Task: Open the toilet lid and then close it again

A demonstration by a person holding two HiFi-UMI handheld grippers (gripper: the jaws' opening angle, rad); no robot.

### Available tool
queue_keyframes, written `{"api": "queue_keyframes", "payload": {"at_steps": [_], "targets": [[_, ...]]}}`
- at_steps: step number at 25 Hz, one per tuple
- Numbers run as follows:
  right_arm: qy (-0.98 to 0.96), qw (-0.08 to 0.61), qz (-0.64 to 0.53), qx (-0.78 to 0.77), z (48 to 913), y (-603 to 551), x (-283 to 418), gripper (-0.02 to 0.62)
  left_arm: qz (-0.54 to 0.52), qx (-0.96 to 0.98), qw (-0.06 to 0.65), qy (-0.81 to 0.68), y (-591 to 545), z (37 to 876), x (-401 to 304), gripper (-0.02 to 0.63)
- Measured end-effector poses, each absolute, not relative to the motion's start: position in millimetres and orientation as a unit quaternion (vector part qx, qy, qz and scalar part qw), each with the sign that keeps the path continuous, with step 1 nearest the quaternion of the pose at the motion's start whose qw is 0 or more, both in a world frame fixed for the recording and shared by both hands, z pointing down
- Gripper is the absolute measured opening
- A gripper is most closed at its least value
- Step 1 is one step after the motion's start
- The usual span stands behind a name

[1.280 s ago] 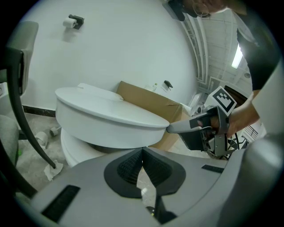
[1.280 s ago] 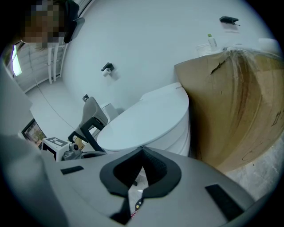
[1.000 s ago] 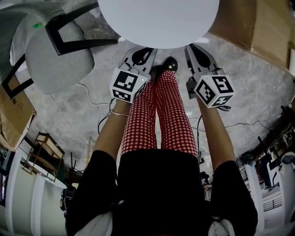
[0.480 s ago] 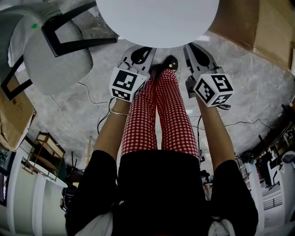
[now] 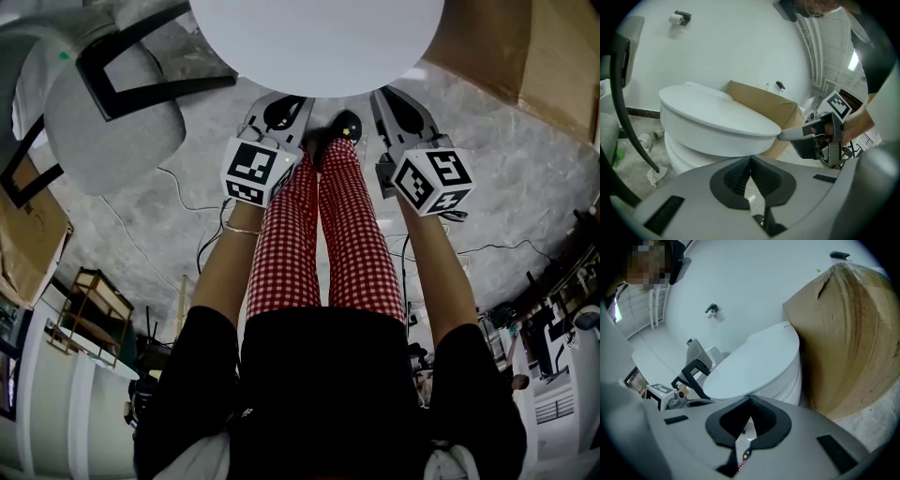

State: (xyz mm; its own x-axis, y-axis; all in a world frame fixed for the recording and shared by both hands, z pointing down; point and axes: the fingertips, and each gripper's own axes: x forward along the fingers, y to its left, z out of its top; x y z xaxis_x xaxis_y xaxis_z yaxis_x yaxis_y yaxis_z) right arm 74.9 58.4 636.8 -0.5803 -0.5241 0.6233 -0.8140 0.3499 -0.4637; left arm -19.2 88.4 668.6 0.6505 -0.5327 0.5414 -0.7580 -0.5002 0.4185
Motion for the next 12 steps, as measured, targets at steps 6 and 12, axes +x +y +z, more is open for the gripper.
{"api": "queue_keyframes", "payload": {"at_steps": [6,12], "targets": [[-0.799,0.188,0.389,0.419,640.9,59.7,74.6,0.018,0.171,0.846,0.330,-0.383,89.9,673.2,-19.4,0.004],[-0.798,0.190,0.389,0.419,644.6,59.4,74.9,0.018,0.168,0.844,0.333,-0.384,88.9,675.9,-18.5,0.003]]}}
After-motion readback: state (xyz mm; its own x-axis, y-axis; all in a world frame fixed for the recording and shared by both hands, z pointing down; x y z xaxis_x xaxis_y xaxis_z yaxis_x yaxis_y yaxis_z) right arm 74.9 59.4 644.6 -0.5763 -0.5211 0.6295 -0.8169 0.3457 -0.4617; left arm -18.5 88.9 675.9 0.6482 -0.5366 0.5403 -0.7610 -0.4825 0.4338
